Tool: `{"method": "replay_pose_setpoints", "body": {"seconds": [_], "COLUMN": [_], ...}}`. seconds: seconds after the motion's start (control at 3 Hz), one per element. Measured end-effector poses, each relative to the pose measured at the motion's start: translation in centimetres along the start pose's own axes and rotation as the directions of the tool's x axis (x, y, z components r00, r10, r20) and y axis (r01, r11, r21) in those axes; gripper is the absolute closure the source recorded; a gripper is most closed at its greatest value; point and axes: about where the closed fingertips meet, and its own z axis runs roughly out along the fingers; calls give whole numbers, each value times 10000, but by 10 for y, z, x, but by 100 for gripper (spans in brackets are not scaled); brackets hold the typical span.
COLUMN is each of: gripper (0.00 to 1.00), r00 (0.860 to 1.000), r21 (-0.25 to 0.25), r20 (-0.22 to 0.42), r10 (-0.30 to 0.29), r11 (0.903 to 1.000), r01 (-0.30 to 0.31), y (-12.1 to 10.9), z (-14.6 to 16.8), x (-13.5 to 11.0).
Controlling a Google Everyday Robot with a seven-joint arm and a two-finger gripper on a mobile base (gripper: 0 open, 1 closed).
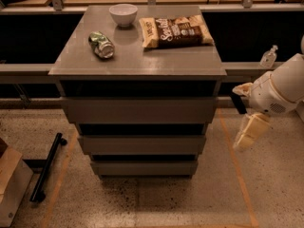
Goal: Open bottom drawer
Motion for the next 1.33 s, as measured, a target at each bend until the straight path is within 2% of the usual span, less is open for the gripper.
{"method": "replay_pose_setpoints", "body": {"seconds": [0.33,0.67,1.0,1.33], "gripper": [0,0,0,0], "r00": [9963,9895,9840,9816], "r21": [-569,-1063,-1729,-1756], "r20": [731,1378,1546,1599], "r10": [446,448,891,1040], "r11": [9976,9939,9830,9816], "r01": [-405,-302,-618,-754], "y": [7,16,29,29], "z": [41,99,180,194], "x": [2,-1,-1,2]}}
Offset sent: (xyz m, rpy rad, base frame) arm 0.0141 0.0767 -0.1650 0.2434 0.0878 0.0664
